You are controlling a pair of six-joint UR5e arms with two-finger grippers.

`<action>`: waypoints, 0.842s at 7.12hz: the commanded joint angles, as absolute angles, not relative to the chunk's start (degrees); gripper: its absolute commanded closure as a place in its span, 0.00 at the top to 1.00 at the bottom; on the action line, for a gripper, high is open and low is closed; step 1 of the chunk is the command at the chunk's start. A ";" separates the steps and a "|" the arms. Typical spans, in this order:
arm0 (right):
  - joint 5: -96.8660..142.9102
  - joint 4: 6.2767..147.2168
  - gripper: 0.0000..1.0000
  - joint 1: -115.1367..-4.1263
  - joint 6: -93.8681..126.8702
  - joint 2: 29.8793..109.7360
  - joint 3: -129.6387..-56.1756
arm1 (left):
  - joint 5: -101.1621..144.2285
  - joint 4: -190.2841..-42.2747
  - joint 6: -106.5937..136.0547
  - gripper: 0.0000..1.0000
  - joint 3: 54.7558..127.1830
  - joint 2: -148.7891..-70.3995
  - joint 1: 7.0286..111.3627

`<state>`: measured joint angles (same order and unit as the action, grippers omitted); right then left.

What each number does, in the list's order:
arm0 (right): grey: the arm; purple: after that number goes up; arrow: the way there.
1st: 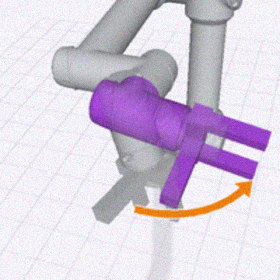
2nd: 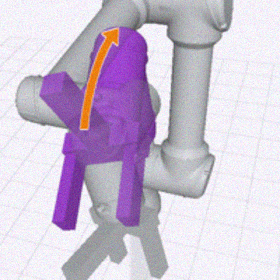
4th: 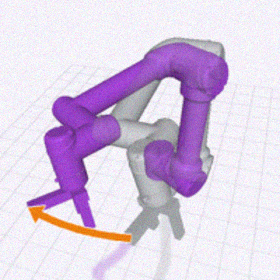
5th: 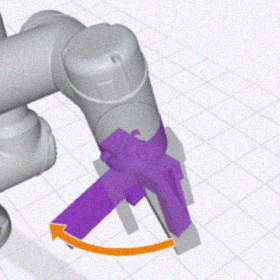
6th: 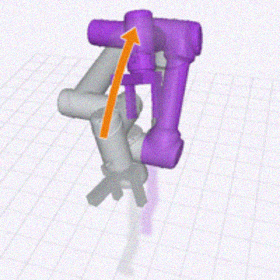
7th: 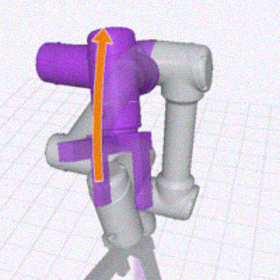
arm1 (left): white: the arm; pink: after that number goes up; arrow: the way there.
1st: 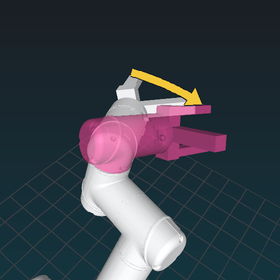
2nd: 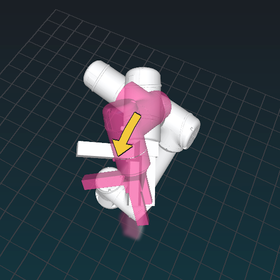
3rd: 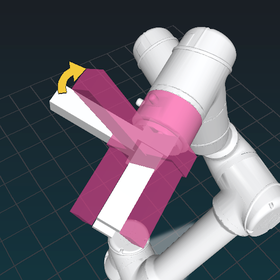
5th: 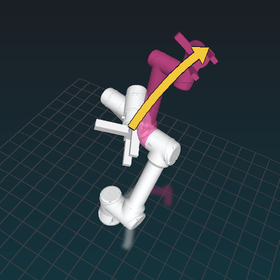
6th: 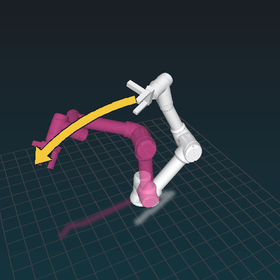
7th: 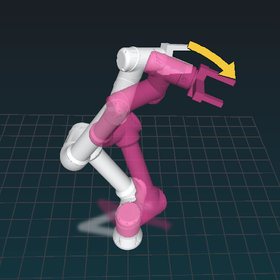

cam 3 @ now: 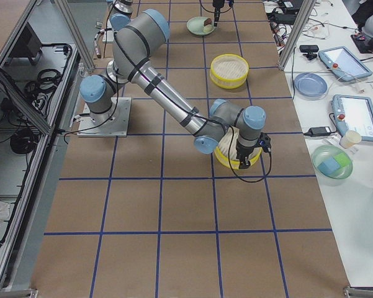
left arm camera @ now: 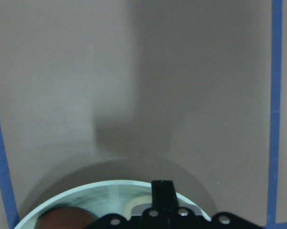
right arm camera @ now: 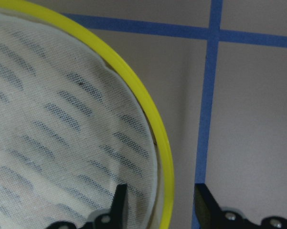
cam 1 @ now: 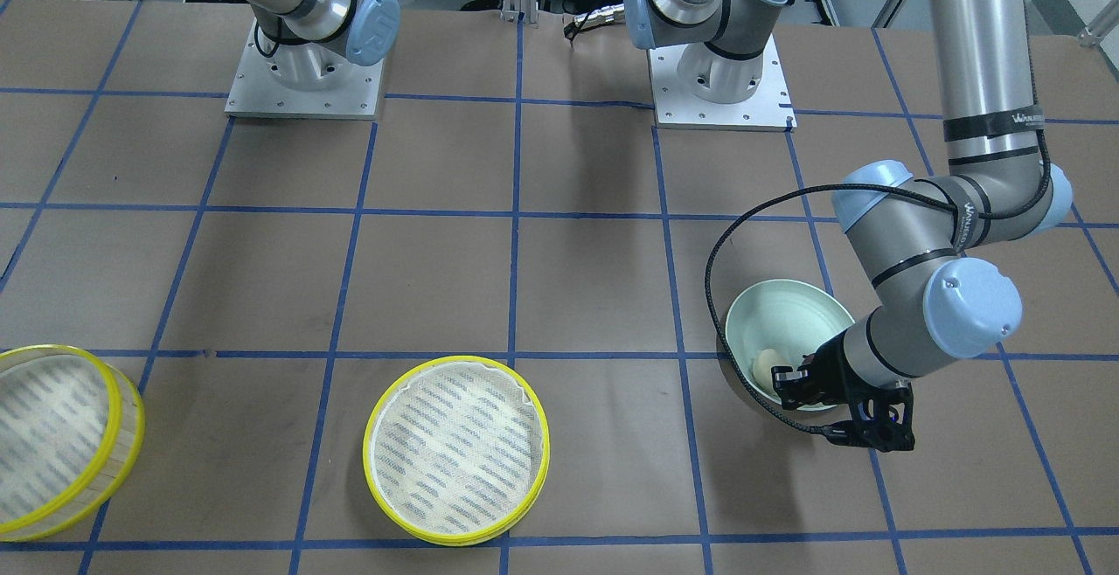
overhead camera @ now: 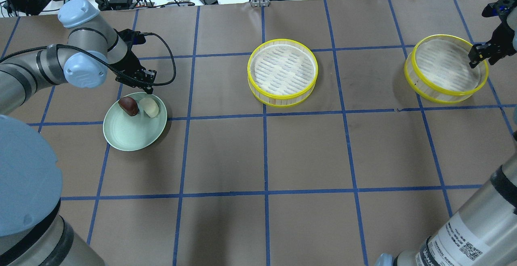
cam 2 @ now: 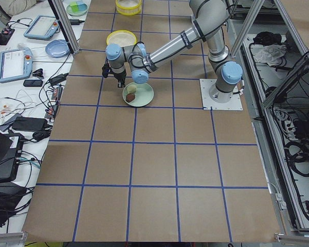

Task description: Stack buns with steamer

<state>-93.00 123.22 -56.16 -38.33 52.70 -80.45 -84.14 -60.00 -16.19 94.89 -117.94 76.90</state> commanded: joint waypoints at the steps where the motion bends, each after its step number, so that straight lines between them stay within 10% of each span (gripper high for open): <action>1: -93.25 123.22 0.10 -55.99 -38.41 52.73 -80.59 | -84.20 -63.25 -14.68 1.00 94.83 -117.69 76.90; 6: -92.99 121.13 0.00 -55.99 -36.66 56.14 -80.24 | -90.18 -68.47 -11.95 0.92 96.06 -118.73 76.90</action>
